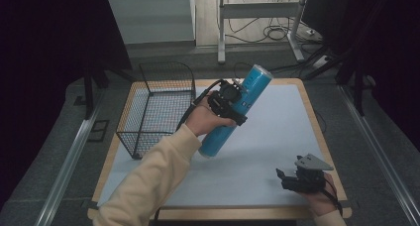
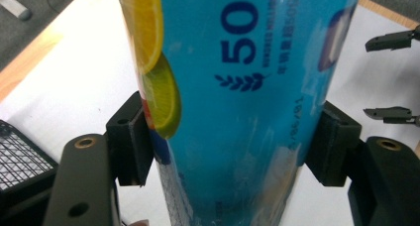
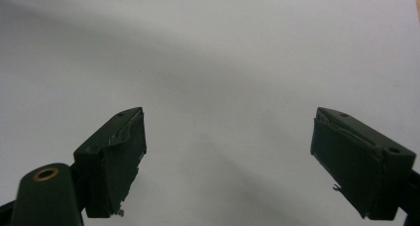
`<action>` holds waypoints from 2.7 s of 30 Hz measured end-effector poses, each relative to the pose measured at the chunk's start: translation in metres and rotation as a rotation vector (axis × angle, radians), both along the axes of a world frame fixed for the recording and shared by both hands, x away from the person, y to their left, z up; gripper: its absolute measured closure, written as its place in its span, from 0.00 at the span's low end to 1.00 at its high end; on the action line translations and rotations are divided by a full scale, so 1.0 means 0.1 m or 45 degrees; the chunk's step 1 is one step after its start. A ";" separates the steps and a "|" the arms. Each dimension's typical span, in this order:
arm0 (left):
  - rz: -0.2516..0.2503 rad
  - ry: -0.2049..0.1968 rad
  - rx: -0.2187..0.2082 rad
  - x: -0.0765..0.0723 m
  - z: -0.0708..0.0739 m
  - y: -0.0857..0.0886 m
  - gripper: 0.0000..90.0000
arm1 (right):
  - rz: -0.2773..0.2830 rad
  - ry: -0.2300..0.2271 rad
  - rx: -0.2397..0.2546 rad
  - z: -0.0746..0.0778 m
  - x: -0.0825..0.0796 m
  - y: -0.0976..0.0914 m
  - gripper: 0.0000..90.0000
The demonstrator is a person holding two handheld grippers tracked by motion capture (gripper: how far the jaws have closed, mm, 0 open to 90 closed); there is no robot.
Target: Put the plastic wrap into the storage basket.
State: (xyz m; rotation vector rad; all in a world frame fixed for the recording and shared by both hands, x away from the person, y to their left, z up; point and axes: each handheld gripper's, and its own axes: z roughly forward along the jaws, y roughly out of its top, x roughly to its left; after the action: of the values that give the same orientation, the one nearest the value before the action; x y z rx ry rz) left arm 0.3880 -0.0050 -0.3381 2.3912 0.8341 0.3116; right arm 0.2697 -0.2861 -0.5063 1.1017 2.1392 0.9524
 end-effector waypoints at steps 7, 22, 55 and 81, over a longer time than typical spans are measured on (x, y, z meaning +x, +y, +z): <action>0.017 -0.020 0.009 0.08 0.06 0.02 0.35 | 0.002 0.002 -0.002 -0.01 0.01 0.00 0.16; 0.043 -0.058 0.036 0.24 0.22 0.06 0.35 | 0.003 0.001 -0.002 0.00 0.01 0.00 0.16; 0.102 -0.090 0.097 0.44 0.46 0.24 0.35 | -0.004 0.003 -0.001 0.00 0.02 -0.02 0.16; 0.244 -0.123 0.114 0.44 0.61 0.79 0.35 | -0.005 0.006 -0.014 -0.01 0.02 0.00 0.16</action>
State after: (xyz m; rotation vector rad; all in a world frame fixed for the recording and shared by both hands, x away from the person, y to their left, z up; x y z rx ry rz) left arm 0.4317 0.0745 -0.2774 2.3602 1.0258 0.5467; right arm 0.2717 -0.2865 -0.5077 1.1036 2.1426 0.9359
